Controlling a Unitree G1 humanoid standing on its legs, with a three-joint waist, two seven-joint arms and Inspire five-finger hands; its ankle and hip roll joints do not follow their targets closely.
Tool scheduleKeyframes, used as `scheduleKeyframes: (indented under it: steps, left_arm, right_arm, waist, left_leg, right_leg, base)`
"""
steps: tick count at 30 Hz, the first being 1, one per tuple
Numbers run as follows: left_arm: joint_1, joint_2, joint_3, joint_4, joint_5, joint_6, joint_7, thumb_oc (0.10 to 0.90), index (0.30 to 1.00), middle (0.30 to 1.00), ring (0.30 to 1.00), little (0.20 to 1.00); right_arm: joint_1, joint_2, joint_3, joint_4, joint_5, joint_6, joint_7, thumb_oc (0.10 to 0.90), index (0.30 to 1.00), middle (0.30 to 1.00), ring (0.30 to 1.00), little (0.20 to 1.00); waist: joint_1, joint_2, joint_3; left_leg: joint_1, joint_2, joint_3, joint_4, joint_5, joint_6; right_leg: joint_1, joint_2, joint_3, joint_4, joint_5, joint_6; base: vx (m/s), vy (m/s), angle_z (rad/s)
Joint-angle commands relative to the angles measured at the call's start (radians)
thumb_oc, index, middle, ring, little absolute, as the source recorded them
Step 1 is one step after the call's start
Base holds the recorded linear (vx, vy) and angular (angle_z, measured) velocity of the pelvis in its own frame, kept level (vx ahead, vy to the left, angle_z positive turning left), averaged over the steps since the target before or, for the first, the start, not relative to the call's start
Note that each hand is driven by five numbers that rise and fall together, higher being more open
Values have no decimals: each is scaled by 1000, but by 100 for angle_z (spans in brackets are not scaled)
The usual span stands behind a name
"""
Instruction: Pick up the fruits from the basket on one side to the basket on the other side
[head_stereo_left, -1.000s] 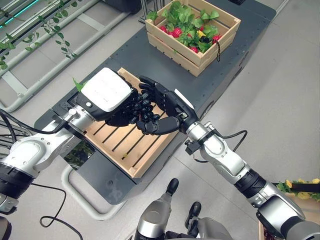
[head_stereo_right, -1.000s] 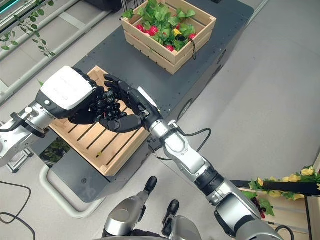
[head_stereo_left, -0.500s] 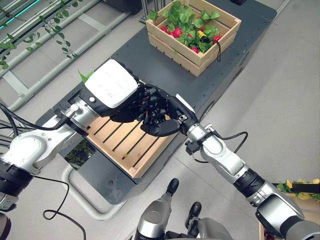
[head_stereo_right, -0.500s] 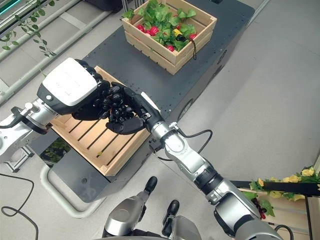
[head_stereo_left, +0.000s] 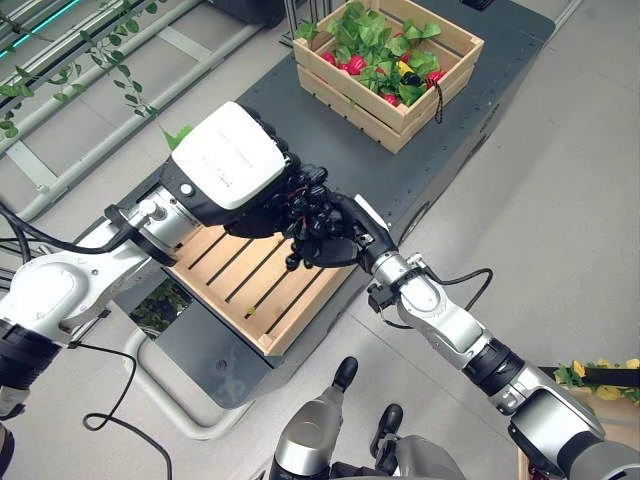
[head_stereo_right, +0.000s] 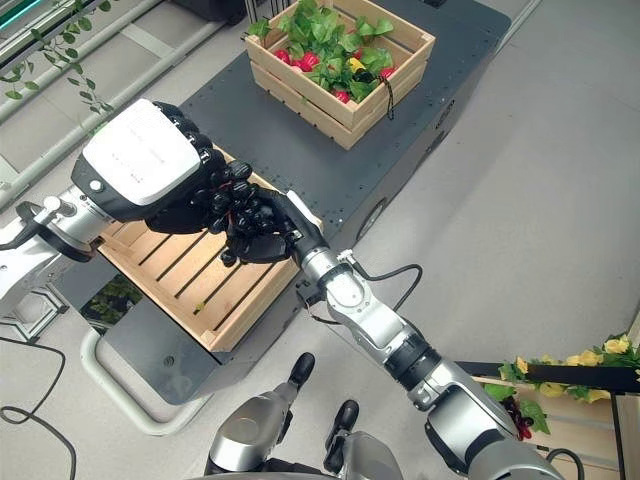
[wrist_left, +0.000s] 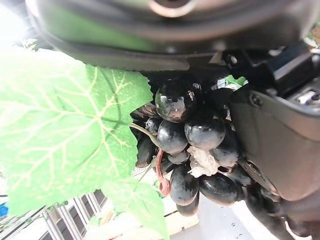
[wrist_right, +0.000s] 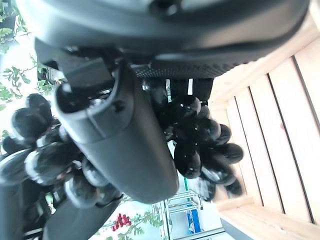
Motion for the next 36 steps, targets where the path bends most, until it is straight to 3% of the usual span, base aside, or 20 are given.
scheduleKeyframes:
  steps: [1, 12, 14, 15, 16, 17, 22, 23, 27, 36]
  left_arm:
    - [24, -82, 2, 37, -102, 18, 60, 400, 300, 300, 300, 300]
    - [49, -88, 6, 55, -101, 31, 42, 405, 307, 307, 307, 307]
    - [51, -90, 6, 56, -107, 41, 34, 500, 451, 451, 451, 451]
    - [53, -89, 6, 57, -110, 44, 34, 525, 488, 488, 488, 488]
    - [59, -91, 11, 61, -125, 53, 28, 616, 625, 625, 625, 625]
    - [67, -94, 16, 65, -144, 61, 22, 800, 900, 900, 900, 900]
    - [132, -116, 72, 82, -207, 76, 22, 800, 900, 900, 900, 900]
    - [178, -142, 114, 104, -276, 59, 10, 800, 900, 900, 900, 900]
    - [247, -205, 181, 122, -320, 61, 0, 800, 900, 900, 900, 900]
    - [288, -283, 254, 144, -424, 65, -65, 800, 900, 900, 900, 900]
  right_arm:
    - [63, 113, 58, 65, -26, -77, -25, 400, 300, 300, 300, 300]
    - [72, 106, 50, 56, -19, -87, -32, 400, 300, 300, 300, 300]
    - [78, 105, 49, 58, -15, -93, -34, 400, 300, 300, 300, 300]
    - [81, 104, 47, 56, -16, -95, -35, 400, 300, 300, 300, 300]
    - [87, 100, 42, 50, -19, -101, -43, 400, 300, 300, 300, 300]
    - [92, 96, 36, 43, -19, -104, -47, 400, 300, 300, 300, 300]
    - [112, 79, 6, 17, -21, -117, -69, 400, 300, 300, 300, 300]
    - [133, 68, -13, 0, -29, -124, -73, 400, 300, 300, 300, 300]
    - [179, 53, -49, -22, -44, -147, -80, 400, 300, 300, 300, 300]
    - [254, 40, -111, -25, -53, -174, -110, 400, 300, 300, 300, 300]
  waist:
    - [-2, -16, -397]
    - [-3, -20, -394]
    - [-5, -20, -394]
    - [-5, -21, -393]
    - [-5, -21, -393]
    - [-6, -22, -393]
    - [-8, -26, -391]
    - [-11, -29, -390]
    - [-20, -32, -389]
    - [-45, -40, -393]
  left_leg:
    - [15, -46, 51, -1, -148, 10]
    - [15, -46, 55, -1, -149, 12]
    - [15, -45, 56, -1, -148, 12]
    - [15, -45, 56, -1, -149, 12]
    - [15, -44, 58, -1, -149, 13]
    - [15, -43, 59, -1, -149, 13]
    - [15, -43, 63, -1, -150, 14]
    - [14, -43, 65, -1, -150, 15]
    - [16, -40, 70, -1, -152, 17]
    - [15, -34, 92, -1, -156, 19]
  right_leg:
    - [-41, -42, -5, -102, 97, 23]
    - [-42, -41, -2, -104, 99, 24]
    - [-41, -40, -2, -105, 99, 24]
    - [-41, -40, -2, -105, 99, 24]
    - [-41, -40, -2, -105, 98, 24]
    - [-42, -40, -1, -105, 99, 24]
    - [-43, -39, 2, -107, 100, 26]
    - [-45, -38, 5, -108, 101, 27]
    - [-46, -35, 10, -107, 100, 28]
    - [-52, -28, 31, -115, 106, 31]
  base:
    - [0, 0, 0]
    - [0, 0, 0]
    - [0, 0, 0]
    - [0, 0, 0]
    - [0, 0, 0]
    - [0, 0, 0]
    - [-14, -6, -1]
    - [-34, -12, -2]
    - [-30, -24, -6]
    - [-9, -7, -2]
